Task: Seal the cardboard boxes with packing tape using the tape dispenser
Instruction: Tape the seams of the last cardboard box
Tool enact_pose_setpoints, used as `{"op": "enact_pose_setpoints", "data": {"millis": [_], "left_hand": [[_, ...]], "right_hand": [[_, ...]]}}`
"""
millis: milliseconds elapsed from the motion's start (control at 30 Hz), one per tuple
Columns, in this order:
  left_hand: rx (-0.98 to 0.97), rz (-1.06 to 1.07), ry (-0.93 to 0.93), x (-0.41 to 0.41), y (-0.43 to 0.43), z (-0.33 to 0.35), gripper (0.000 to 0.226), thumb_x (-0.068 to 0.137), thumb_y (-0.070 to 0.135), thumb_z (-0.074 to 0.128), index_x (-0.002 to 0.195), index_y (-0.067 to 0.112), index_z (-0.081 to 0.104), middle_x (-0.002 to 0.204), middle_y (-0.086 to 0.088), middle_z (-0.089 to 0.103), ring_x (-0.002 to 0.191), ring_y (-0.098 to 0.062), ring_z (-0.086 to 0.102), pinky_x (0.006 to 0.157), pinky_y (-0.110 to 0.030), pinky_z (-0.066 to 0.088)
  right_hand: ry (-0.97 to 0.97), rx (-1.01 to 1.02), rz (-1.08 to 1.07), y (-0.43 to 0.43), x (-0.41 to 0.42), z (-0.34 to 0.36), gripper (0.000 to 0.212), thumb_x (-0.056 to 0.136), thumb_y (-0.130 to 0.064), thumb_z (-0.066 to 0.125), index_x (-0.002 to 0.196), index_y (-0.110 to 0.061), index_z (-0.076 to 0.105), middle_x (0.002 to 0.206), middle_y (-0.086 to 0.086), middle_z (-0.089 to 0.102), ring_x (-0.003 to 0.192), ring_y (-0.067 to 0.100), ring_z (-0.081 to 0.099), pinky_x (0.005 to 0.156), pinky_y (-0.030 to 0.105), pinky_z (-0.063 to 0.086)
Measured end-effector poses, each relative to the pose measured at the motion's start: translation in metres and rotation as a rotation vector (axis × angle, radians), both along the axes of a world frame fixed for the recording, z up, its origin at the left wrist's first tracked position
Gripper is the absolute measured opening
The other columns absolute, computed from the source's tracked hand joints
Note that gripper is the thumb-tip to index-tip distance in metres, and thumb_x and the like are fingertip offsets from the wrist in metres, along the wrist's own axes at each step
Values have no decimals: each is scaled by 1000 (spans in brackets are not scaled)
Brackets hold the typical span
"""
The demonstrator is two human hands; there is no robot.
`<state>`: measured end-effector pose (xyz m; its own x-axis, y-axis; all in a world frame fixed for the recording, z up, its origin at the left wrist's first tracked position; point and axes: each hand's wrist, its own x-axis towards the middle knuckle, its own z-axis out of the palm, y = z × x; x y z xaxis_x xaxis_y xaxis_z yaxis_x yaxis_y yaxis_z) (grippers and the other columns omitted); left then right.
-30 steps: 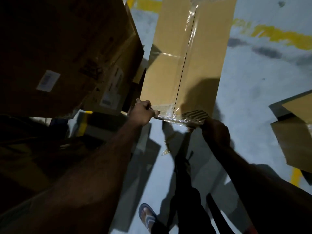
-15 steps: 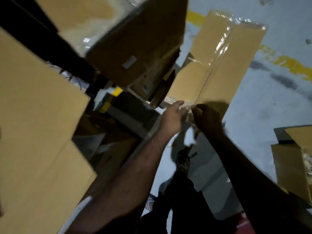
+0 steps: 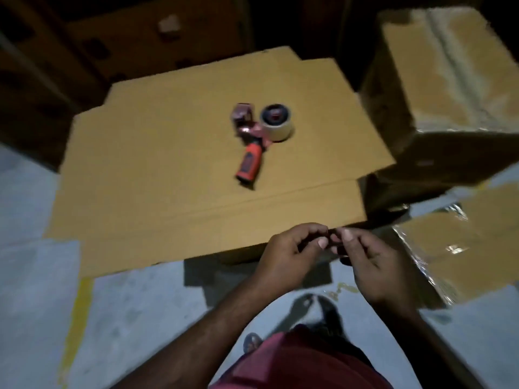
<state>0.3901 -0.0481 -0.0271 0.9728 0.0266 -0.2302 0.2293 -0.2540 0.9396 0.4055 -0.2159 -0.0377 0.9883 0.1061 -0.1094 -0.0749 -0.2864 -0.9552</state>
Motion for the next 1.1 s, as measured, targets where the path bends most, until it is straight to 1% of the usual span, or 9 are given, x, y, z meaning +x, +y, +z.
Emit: {"op": "enact_pose_setpoints", "data": {"millis": [100, 233, 333, 500, 600, 767, 900, 1000, 1100], "left_hand": [[4, 183, 27, -42, 58, -9, 22, 99, 22, 64, 119, 18, 72, 109, 6, 74, 103, -7, 67, 93, -30, 55], [14, 439, 70, -106, 135, -30, 24, 97, 30, 64, 117, 21, 73, 109, 5, 74, 104, -12, 68, 95, -40, 55], [4, 675, 126, -162, 183, -45, 24, 97, 33, 63, 116, 21, 72, 106, 4, 73, 104, -14, 68, 97, -43, 54], [-32, 1040, 227, -255, 229, -69, 28, 88, 46, 60, 102, 26, 73, 100, 7, 73, 99, -15, 69, 97, -41, 53], [-68, 1286, 275, -307, 232, -82, 13, 94, 36, 64, 96, 25, 72, 92, 8, 71, 97, -19, 70, 96, -42, 53], [-133, 1698, 338, -388, 205, -98, 20, 89, 44, 60, 89, 26, 69, 88, 4, 72, 92, -23, 71, 83, -38, 56], [-190, 1931, 361, -445, 171, -114, 26, 89, 44, 57, 70, 27, 60, 63, 15, 55, 71, -17, 62, 76, -37, 55], [-279, 2071, 420, -486, 144, -123, 30, 84, 43, 56, 59, 28, 49, 62, 11, 49, 73, -21, 59, 68, -32, 40], [-372, 2168, 530, -538, 123, -150, 21, 95, 38, 57, 76, 32, 64, 79, 2, 65, 89, -27, 67, 79, -37, 51]], "right_hand": [[-1, -47, 189, 63, -16, 6, 23, 95, -43, 54, 99, -28, 72, 92, -8, 74, 91, 9, 69, 82, 45, 57], [-1, -108, 456, 155, -42, 7, 19, 93, -39, 57, 95, -28, 72, 88, -15, 72, 84, -3, 65, 72, 27, 50], [17, -184, 690, 220, -62, -4, 16, 93, -37, 61, 98, -27, 72, 85, -13, 71, 74, -1, 63, 69, 28, 49], [-42, -310, 1077, 315, -101, -22, 20, 92, -37, 65, 106, -24, 71, 97, -13, 70, 90, 4, 64, 78, 29, 50], [-88, -348, 1311, 361, -132, -36, 22, 92, -35, 65, 105, -20, 73, 96, -8, 72, 88, 7, 65, 77, 27, 48], [-59, -433, 1659, 412, -210, -67, 20, 91, -35, 66, 100, -18, 72, 85, -2, 71, 83, 18, 66, 81, 33, 52], [-89, -528, 1943, 423, -286, -89, 17, 91, -40, 62, 91, -24, 69, 81, -4, 70, 84, 19, 65, 77, 30, 49], [-108, -609, 2107, 418, -341, -102, 21, 91, -36, 62, 74, -24, 64, 80, -3, 68, 88, 24, 64, 75, 28, 45], [-215, -673, 2265, 410, -393, -117, 20, 93, -36, 61, 80, -21, 66, 92, 2, 70, 95, 24, 64, 72, 24, 38]]}}
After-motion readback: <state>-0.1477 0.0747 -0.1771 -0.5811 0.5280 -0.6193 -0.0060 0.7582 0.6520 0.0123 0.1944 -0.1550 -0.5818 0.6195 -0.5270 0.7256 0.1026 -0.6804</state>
